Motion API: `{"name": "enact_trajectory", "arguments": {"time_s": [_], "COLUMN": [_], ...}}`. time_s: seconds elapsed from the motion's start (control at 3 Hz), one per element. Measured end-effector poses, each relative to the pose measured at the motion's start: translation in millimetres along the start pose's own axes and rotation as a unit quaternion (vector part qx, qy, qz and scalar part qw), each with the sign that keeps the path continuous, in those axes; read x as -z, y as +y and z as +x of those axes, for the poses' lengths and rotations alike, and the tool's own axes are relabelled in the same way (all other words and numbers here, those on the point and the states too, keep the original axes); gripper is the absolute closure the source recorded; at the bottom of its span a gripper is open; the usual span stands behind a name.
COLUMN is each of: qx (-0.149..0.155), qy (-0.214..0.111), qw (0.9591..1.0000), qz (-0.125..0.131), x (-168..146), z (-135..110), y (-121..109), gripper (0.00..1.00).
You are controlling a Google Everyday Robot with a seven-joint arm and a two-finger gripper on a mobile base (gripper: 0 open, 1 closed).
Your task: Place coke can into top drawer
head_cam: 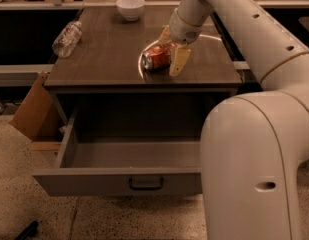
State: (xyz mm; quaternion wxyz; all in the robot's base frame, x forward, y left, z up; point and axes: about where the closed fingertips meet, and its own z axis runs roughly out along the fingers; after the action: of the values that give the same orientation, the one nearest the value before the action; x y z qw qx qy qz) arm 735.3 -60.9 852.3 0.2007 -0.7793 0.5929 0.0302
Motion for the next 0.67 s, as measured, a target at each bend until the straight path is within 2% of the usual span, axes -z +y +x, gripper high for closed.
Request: {"name": "enact_trajectory", "arguments": {"time_s": [0.67], "qx": [-0.011], "qy": [0.019], "qw": [0.9997], "qz": [-0.007], "x": [-1.1], "z": [3.7], "y": [3.6], "gripper": [0.73]}}
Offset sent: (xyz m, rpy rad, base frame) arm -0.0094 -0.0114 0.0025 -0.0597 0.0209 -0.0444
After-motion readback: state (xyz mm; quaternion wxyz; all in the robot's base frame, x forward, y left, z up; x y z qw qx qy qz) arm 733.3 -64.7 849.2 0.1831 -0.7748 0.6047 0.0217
